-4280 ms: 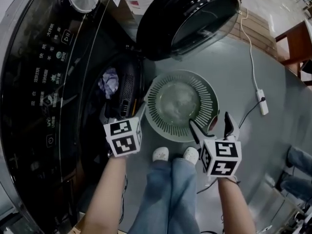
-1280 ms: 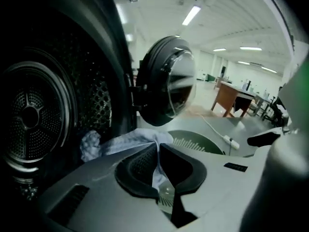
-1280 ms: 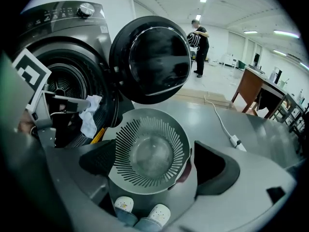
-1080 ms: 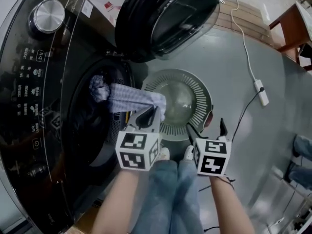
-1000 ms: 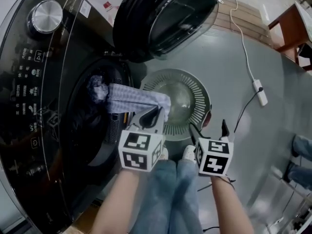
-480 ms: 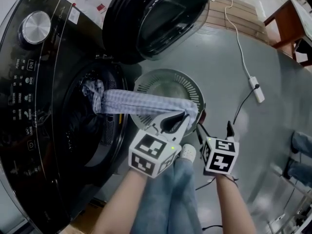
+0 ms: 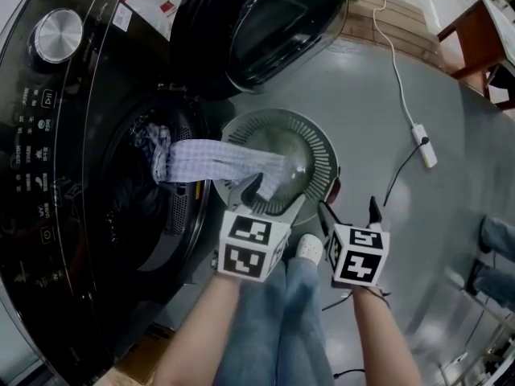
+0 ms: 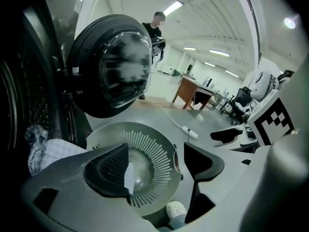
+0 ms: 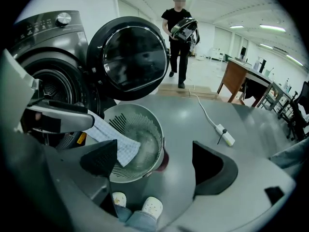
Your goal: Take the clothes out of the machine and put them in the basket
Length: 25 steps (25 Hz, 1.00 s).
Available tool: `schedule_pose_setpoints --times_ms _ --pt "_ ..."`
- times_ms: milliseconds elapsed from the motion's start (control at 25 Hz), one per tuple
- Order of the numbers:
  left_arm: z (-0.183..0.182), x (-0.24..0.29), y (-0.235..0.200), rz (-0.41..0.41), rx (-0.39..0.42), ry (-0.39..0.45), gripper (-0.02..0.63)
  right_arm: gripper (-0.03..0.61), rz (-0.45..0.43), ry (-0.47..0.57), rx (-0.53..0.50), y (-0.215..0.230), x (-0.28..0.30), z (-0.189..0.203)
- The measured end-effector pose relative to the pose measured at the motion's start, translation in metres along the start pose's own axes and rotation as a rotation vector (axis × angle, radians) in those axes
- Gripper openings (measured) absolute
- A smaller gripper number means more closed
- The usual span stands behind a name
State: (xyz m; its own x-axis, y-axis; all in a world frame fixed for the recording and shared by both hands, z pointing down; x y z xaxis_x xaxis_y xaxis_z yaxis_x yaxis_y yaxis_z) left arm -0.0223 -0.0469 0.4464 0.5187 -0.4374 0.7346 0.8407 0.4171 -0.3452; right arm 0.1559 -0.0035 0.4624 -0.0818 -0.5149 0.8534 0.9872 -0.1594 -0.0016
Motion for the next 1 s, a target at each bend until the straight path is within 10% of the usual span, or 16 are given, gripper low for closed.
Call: schedule_pose_setpoints --times_ms 1000 --pt "0.033 -0.037 -0.201 -0.669 -0.043 -0.055 0.334 0.482 -0.094 -0.036 -0.122 -0.073 0.027 -0.013"
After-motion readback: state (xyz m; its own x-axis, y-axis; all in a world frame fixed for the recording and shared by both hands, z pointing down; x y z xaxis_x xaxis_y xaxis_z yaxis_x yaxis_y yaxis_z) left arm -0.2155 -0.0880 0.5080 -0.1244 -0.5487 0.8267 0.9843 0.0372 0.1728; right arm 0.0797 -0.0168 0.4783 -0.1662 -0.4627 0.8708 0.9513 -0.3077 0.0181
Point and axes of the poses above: the fingertips, and each gripper's own axes: x forward along the fingers, y to its right, z out of its underside, the point moved 8 cm from there along -x, backward along the fingers, and after that the axes turned 7 degrees about -x, right-handed, at the moved point
